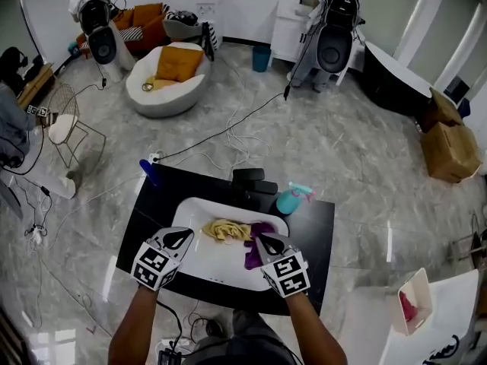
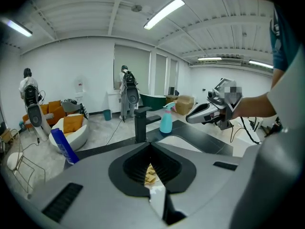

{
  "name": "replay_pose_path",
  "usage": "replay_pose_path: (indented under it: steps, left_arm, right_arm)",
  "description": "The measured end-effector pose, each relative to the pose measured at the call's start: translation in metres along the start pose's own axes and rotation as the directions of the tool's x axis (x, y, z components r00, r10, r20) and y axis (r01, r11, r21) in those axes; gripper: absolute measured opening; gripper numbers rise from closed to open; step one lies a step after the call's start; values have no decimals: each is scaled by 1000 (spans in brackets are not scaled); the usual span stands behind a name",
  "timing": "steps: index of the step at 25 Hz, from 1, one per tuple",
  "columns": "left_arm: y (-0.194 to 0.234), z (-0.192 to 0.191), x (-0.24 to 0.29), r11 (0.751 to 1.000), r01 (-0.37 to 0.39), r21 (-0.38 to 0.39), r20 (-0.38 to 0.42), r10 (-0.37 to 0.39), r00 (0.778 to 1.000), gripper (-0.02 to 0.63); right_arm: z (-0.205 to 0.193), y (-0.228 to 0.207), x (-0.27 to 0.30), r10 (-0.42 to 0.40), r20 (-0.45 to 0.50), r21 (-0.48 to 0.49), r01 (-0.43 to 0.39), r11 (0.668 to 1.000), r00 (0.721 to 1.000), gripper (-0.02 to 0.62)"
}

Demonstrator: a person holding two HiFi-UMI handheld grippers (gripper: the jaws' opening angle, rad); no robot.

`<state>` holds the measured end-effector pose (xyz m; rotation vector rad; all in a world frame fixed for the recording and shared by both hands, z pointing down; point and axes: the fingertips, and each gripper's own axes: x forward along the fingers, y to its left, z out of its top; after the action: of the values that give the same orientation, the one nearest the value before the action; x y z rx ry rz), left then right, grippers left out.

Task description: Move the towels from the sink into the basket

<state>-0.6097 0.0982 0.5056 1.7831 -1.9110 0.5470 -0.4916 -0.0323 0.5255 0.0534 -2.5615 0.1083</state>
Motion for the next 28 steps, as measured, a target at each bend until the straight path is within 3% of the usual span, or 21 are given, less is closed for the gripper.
replay_pose_path:
  steps: [7,15,20,28]
  left_arm:
    - [14,-36,60,995,57,-80,-72,-62,995,6]
    - [25,-82,125,992,69,-102,-176,-87,981,7]
    - [29,-115,159,987,70,-144,-237,-103,966,10]
    - [36,-168,201,983,66,-173,-340,-122,933,67]
  right_arm:
    - [-45,-17,53,28,-97,45,-23,999,995,12]
    - [-104,-33,104,67,-190,86,-51,995,980,14]
    - [-141,-39,133,89,-244,114,-62,991,966,18]
    - [-189,-42,171,125,-326,142,-82,987,937,57]
